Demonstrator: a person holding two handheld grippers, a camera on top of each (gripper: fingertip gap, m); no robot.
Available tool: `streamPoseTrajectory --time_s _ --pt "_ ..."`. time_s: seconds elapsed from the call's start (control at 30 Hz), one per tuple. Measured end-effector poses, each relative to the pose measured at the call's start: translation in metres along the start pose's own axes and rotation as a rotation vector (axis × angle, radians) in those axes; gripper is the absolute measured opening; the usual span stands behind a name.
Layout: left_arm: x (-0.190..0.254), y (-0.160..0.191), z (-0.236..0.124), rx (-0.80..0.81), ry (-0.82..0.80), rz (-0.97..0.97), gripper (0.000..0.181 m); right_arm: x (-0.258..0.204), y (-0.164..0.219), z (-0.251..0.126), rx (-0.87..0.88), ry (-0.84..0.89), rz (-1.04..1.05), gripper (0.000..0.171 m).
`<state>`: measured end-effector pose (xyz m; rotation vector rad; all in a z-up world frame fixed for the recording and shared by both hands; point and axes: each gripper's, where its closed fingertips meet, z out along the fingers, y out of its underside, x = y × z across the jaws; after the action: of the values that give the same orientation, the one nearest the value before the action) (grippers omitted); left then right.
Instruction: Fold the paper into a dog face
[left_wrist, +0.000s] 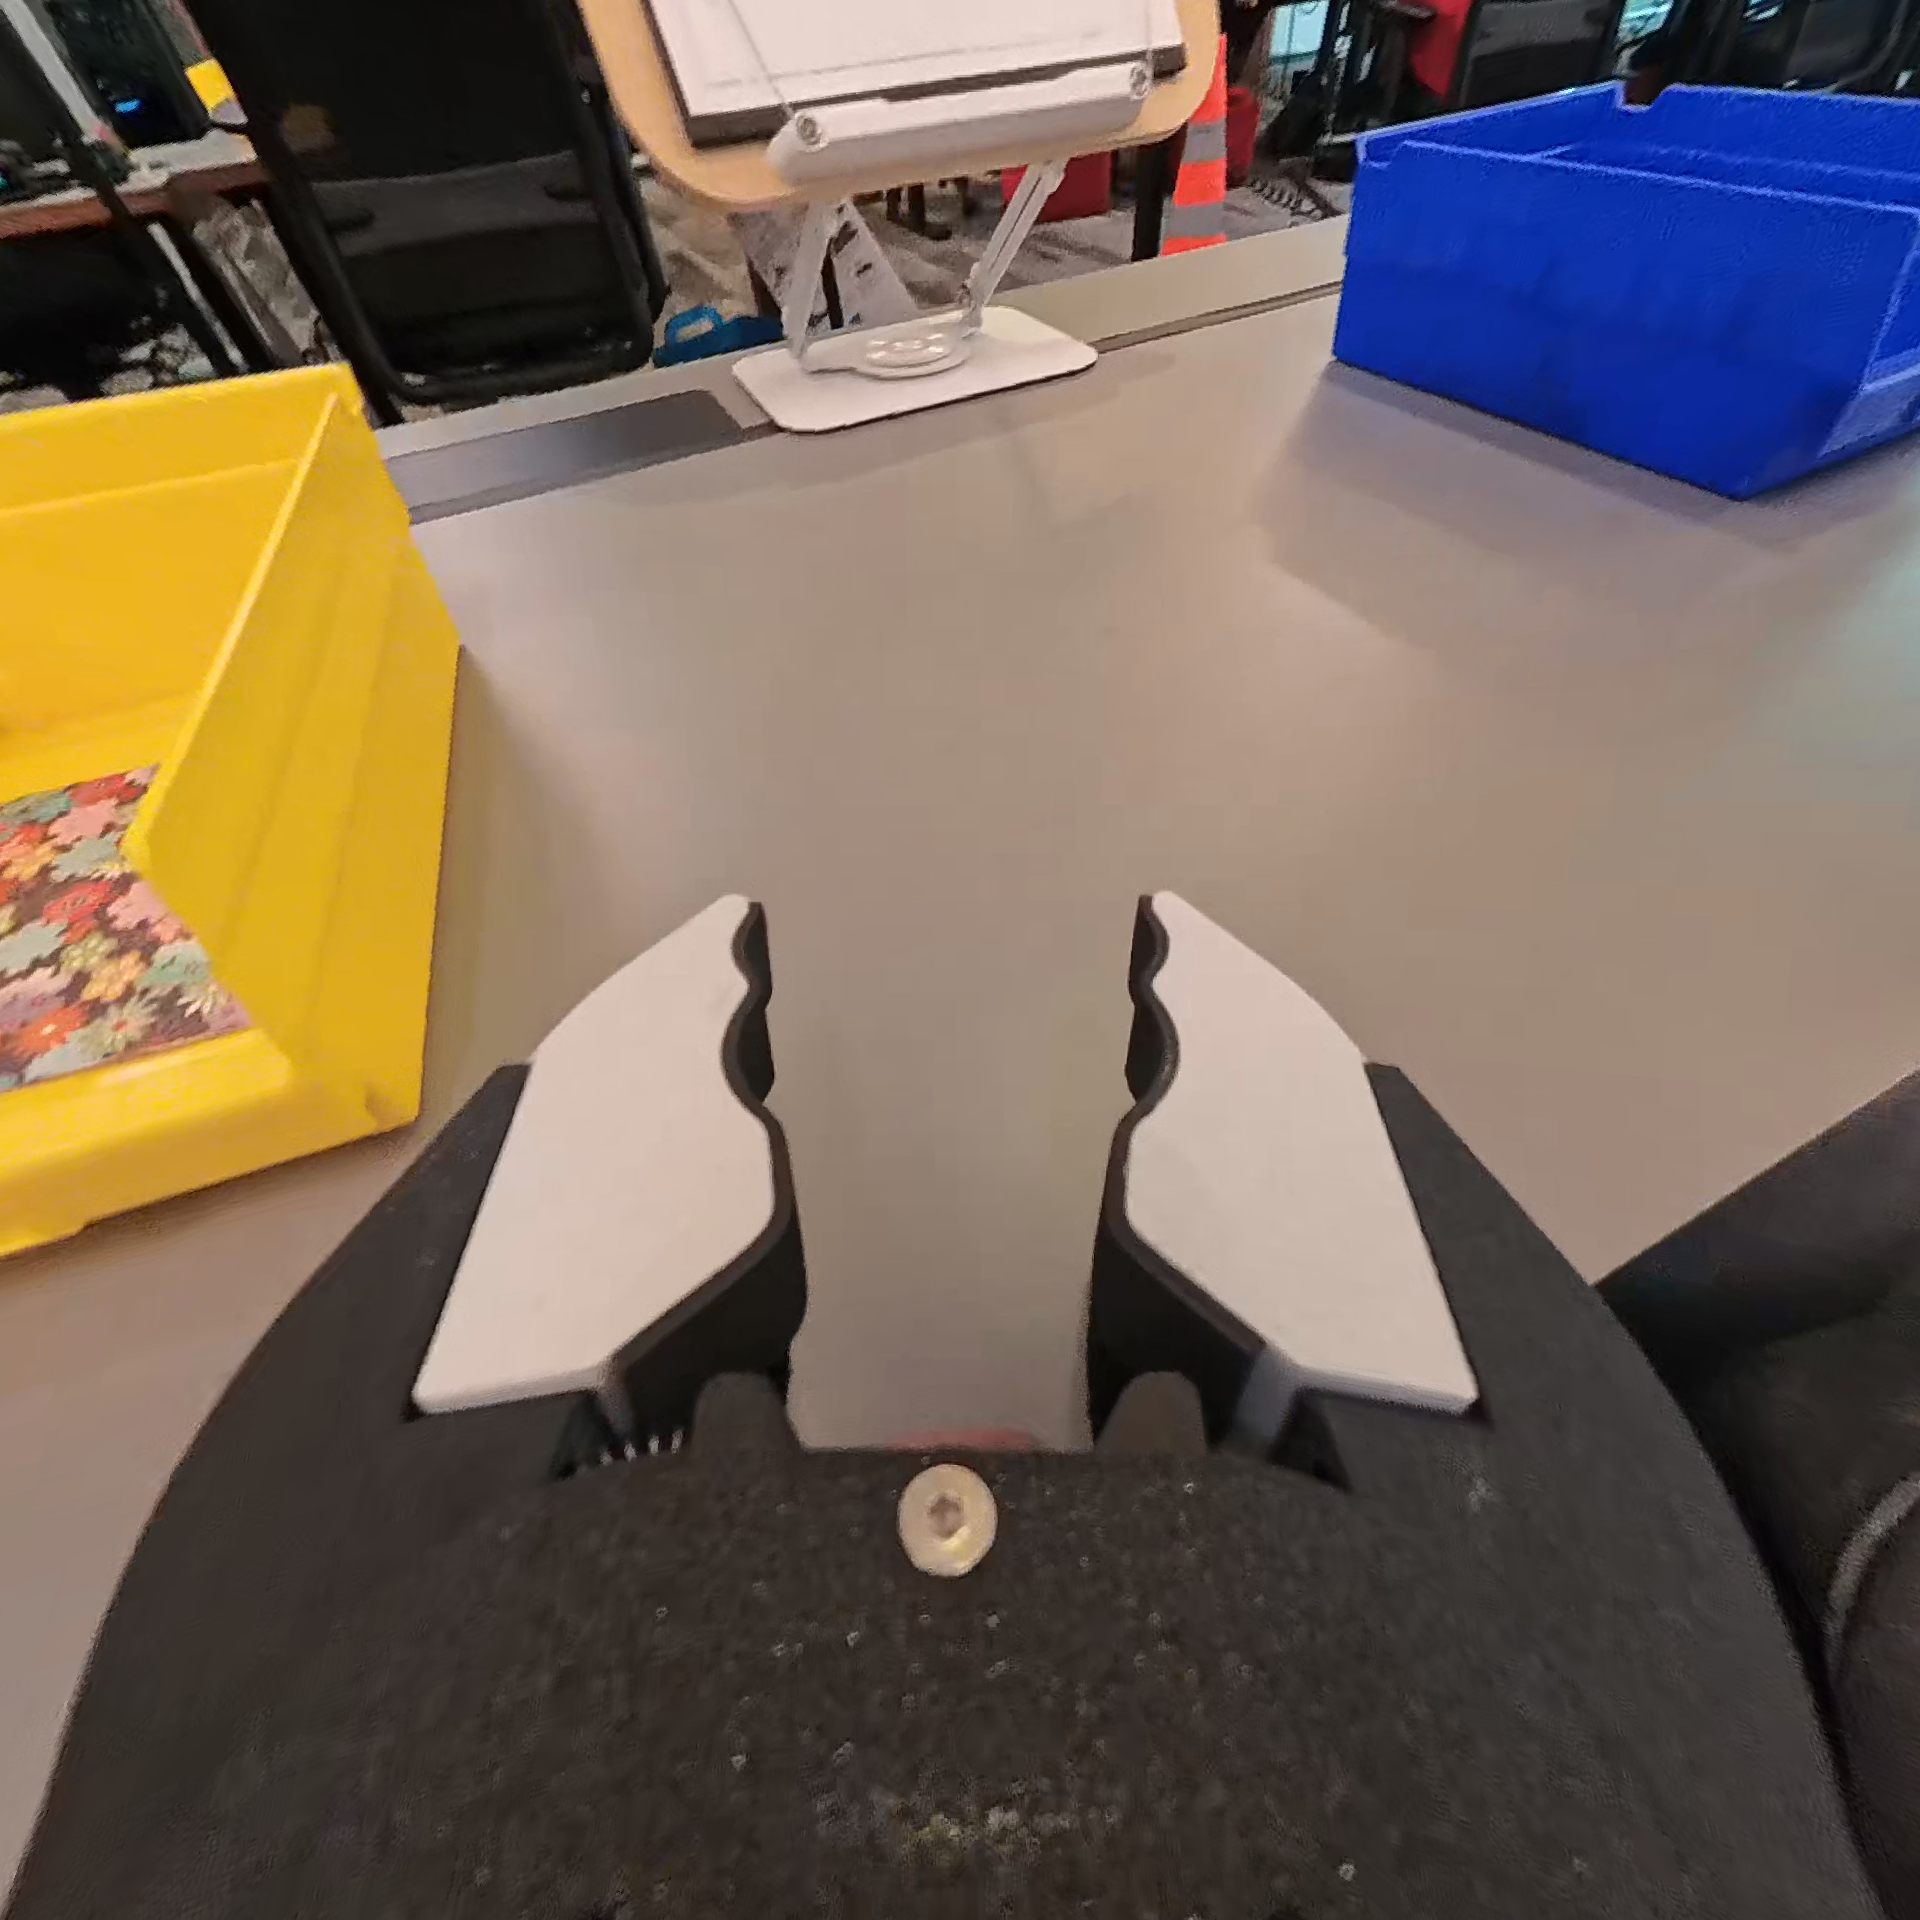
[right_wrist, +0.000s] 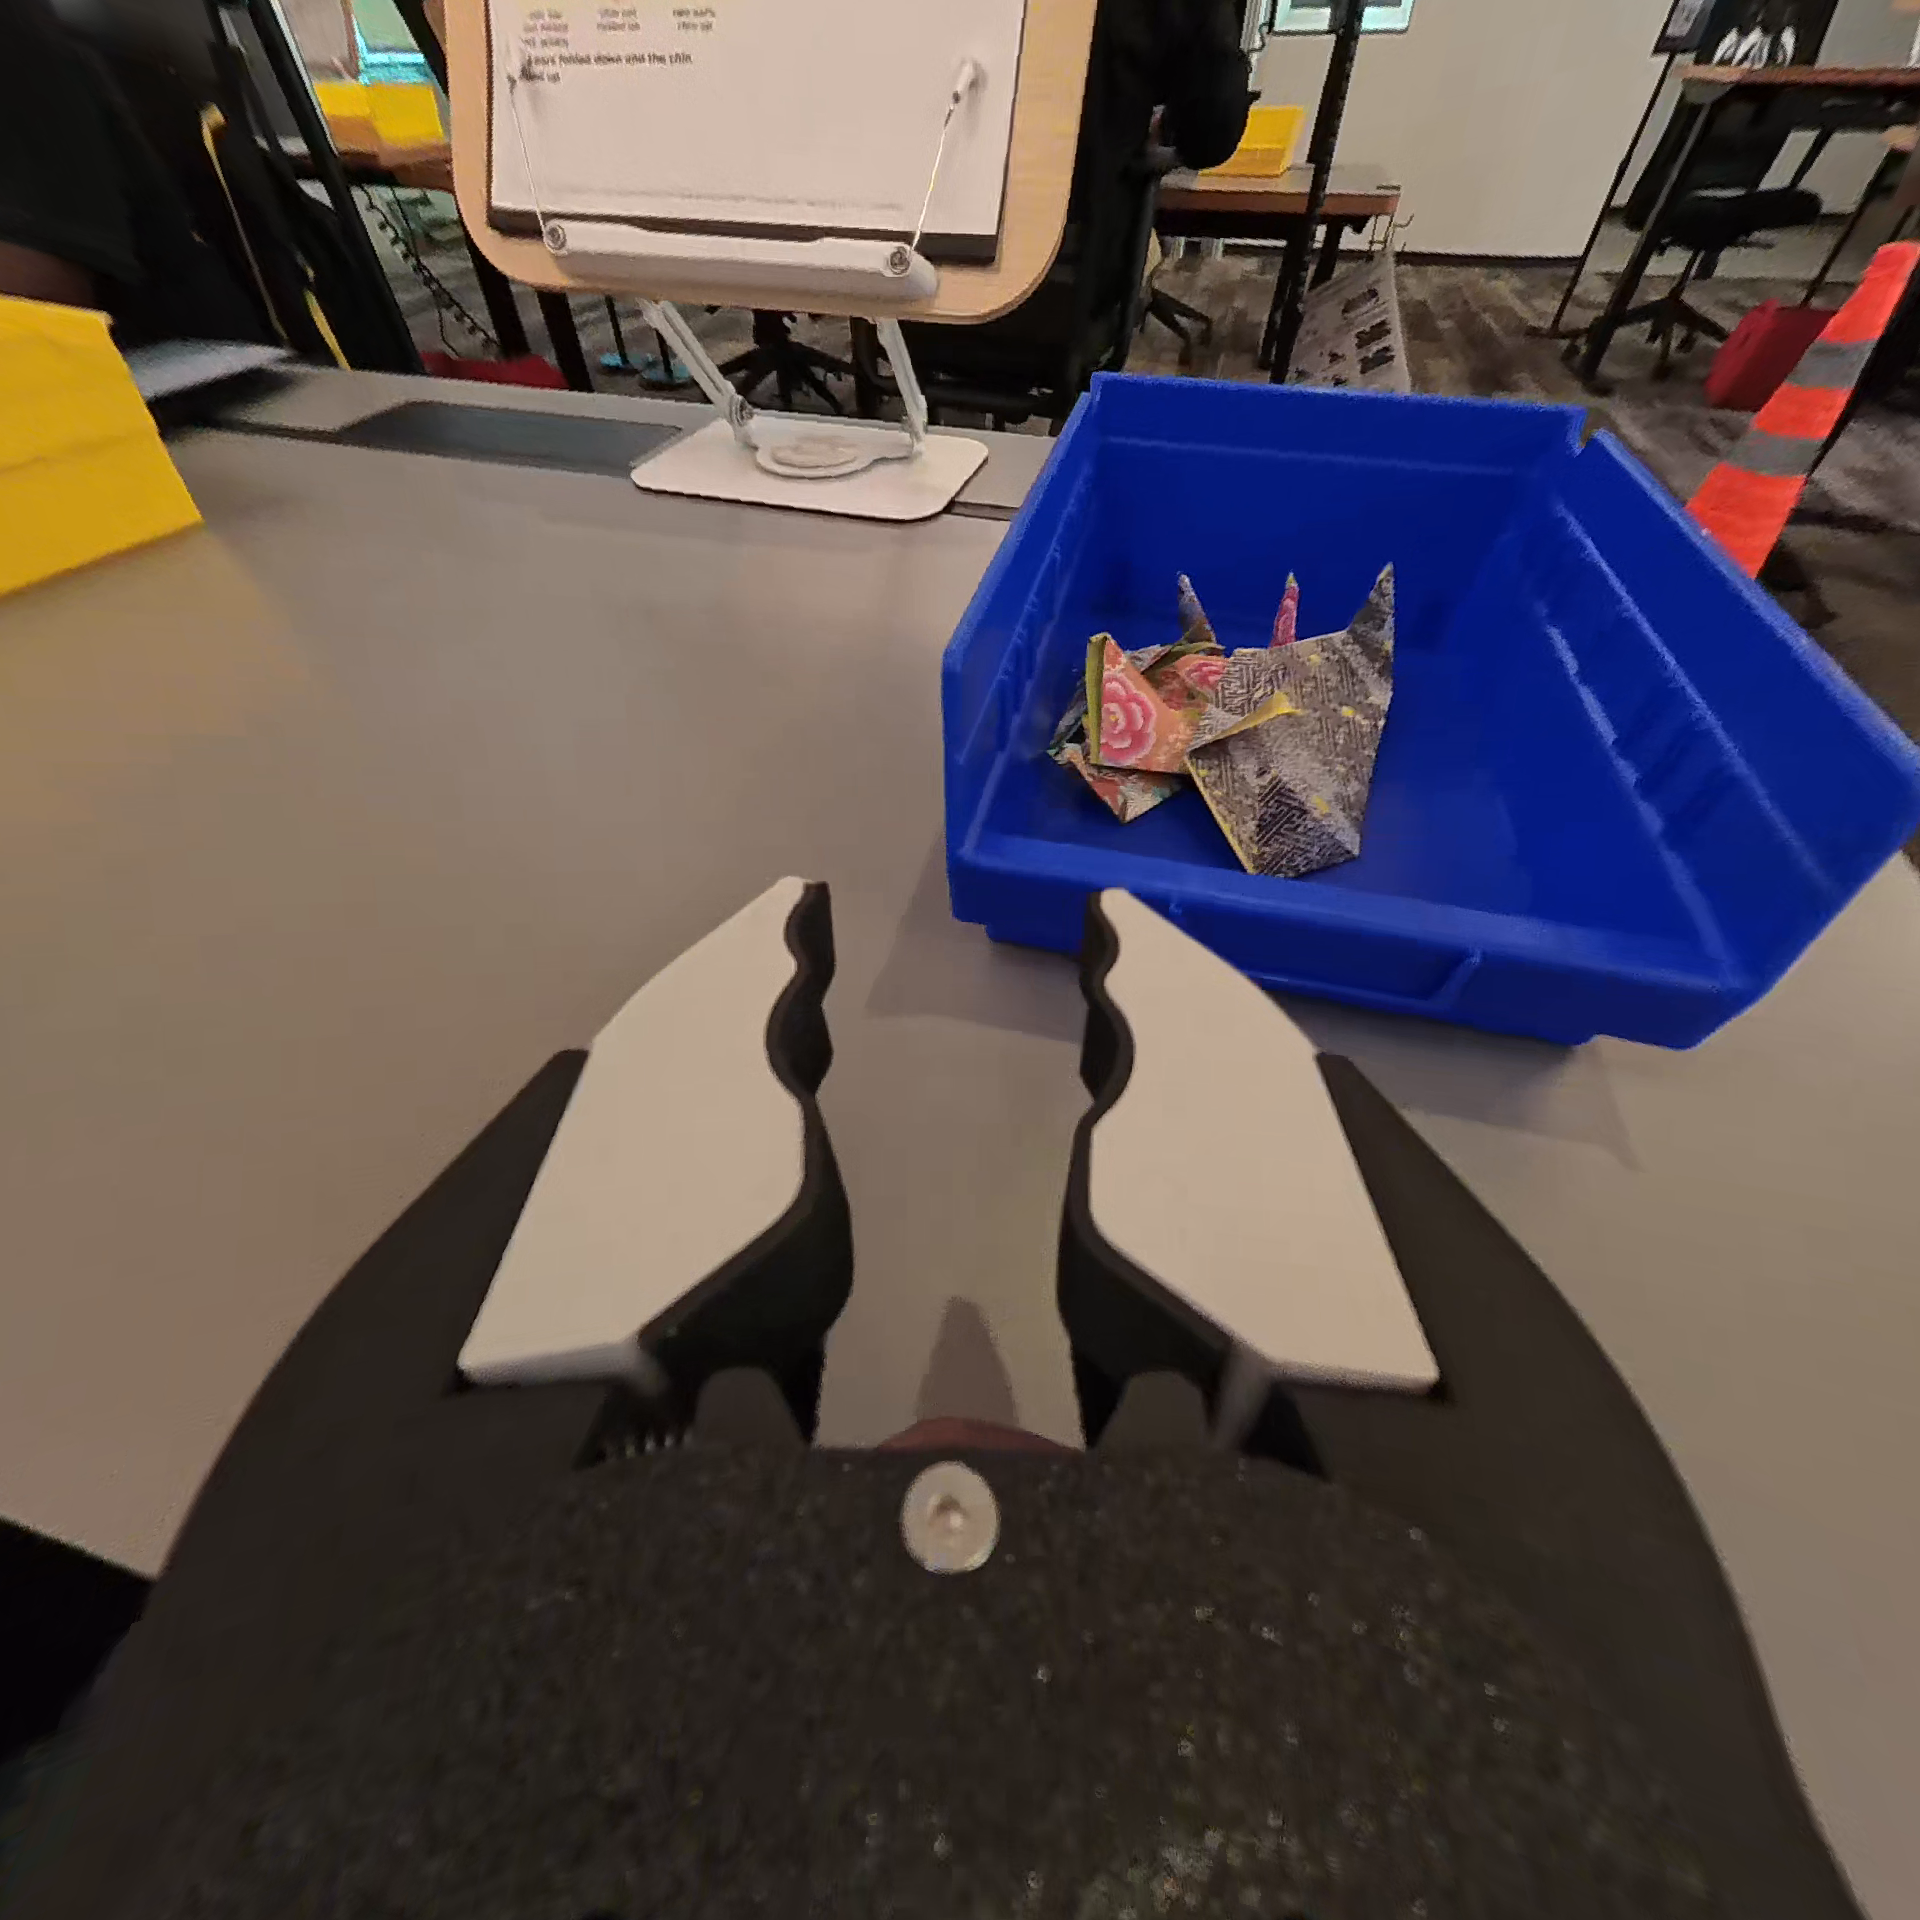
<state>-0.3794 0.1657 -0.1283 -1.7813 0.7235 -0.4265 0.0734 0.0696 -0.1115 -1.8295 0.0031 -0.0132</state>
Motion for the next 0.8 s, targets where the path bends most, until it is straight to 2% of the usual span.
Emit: streamPoseTrajectory --time_s 0.1,0.23,0.8 --pt "0.001 0.001 -0.006 -0.002 0.0 -0.041 0.069 0.005 0.008 0.009 -0.054 -0.006 -0.027 0.044" --pt "0.004 0.007 -0.013 -0.029 0.019 -0.099 0.068 0.004 0.002 0.015 -0.034 -0.03 0.029 0.04" --pt "-0.004 0.005 -0.017 -0.009 0.043 -0.117 0.067 -0.02 0.005 0.034 -0.069 -0.107 -0.022 0.037"
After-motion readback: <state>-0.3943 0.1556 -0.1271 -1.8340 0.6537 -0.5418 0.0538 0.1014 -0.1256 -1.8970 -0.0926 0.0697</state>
